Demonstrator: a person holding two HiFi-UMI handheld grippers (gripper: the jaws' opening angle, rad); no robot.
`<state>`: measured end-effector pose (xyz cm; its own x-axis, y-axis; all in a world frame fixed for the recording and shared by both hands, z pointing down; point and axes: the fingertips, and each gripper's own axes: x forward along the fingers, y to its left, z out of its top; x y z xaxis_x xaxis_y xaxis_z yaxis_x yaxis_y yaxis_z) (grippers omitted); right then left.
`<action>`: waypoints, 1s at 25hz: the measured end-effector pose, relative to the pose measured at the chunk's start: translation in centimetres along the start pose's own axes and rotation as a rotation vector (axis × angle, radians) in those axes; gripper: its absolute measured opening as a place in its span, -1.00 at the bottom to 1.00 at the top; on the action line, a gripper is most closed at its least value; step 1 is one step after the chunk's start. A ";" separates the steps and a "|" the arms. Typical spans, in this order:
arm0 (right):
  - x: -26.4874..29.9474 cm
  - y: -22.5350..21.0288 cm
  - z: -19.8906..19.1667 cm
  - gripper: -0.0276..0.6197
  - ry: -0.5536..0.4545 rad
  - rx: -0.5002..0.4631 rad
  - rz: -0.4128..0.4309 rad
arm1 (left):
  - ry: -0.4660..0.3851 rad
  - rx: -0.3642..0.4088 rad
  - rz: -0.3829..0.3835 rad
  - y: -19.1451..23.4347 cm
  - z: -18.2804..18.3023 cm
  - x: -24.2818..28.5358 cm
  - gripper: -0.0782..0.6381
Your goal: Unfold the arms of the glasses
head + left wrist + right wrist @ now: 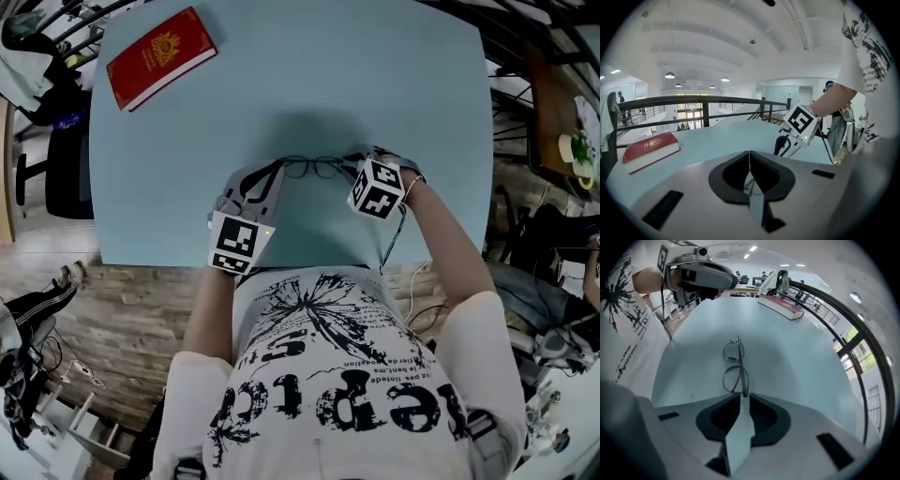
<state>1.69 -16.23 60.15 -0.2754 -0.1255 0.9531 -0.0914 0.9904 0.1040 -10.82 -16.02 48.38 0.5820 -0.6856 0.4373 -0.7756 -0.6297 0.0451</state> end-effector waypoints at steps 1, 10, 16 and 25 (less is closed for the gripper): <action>0.2 0.1 0.0 -0.69 0.010 -0.017 0.012 | 0.013 0.006 0.002 0.0 -0.3 0.1 -0.73; 1.1 0.1 0.0 -0.80 0.013 -0.086 0.055 | 0.190 0.089 -0.110 -1.6 -3.3 2.7 -0.72; 0.9 0.3 0.0 -0.81 -0.006 -0.079 0.053 | 0.411 0.321 -0.287 -3.8 -5.6 5.8 -0.66; 0.4 0.6 0.0 -0.81 -0.016 -0.051 0.058 | 0.574 0.606 -0.466 -5.7 -7.5 9.2 -0.50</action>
<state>1.49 -15.73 60.56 -0.2944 -0.0687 0.9532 -0.0266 0.9976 0.0636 -2.89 -15.99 58.83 0.4671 -0.1354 0.8738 -0.1437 -0.9867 -0.0761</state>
